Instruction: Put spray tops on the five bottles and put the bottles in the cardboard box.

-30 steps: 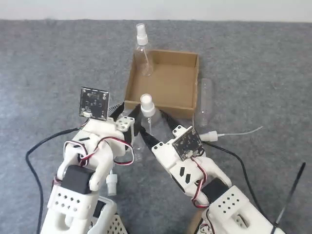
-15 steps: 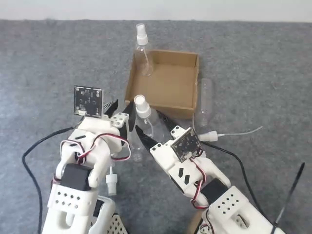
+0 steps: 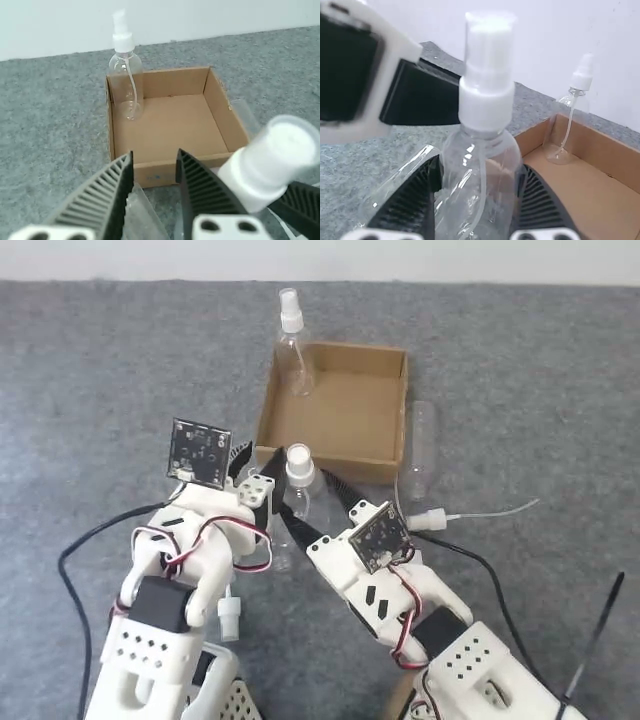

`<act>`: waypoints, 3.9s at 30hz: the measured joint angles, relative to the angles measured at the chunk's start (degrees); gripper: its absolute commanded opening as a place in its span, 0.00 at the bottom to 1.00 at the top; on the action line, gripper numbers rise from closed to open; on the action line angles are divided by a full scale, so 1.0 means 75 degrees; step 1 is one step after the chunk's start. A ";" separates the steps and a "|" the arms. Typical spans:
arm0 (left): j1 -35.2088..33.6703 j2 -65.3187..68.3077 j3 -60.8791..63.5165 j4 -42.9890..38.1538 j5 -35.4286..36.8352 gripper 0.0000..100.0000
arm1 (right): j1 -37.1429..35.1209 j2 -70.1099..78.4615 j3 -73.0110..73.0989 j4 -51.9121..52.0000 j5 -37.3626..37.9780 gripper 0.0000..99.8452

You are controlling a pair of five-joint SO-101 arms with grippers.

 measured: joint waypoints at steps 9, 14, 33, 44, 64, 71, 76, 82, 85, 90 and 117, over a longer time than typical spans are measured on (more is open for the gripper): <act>0.0316 -0.0070 -0.0012 0.0000 -0.0469 0.13 | 0.0000 0.0000 0.0012 0.0023 0.0000 0.02; 0.0387 -0.0070 -0.0012 0.0012 -0.0481 0.13 | 0.0000 0.0000 0.0012 0.0023 0.0000 0.02; 0.0410 -0.0082 0.0035 0.0012 -0.0785 0.13 | 0.0094 0.0012 0.0023 0.0035 0.0000 0.02; -0.1114 0.0012 -0.0211 0.0023 -0.0457 0.13 | 0.0070 0.0000 -0.0141 0.1254 0.0000 0.02; -0.4302 0.0012 0.1758 -0.1418 -0.0375 0.13 | 0.0059 0.0000 -0.2989 0.4689 0.0000 0.02; -0.4583 0.0012 0.1770 -0.1477 -0.0375 0.13 | 0.0481 0.0656 -0.4513 0.4700 0.0270 0.02; -0.4607 0.0012 0.1770 -0.1477 -0.0375 0.13 | 0.0809 0.2497 -0.6236 0.4700 0.0316 0.02; -0.4607 0.0012 0.1770 -0.1477 -0.0375 0.13 | 0.0879 0.5169 -0.8182 0.4700 0.0316 0.02; -0.4607 0.0012 0.1782 -0.1477 -0.0375 0.13 | 0.0879 0.6388 -0.8967 0.4700 0.0316 0.02; -0.4607 0.0012 0.1782 -0.1477 -0.0375 0.13 | 0.0961 0.7889 -1.0045 0.4700 0.0316 0.02; -0.4607 0.0012 0.1782 -0.1477 -0.0375 0.13 | 0.1829 1.1933 -1.1581 0.2555 -0.0586 0.02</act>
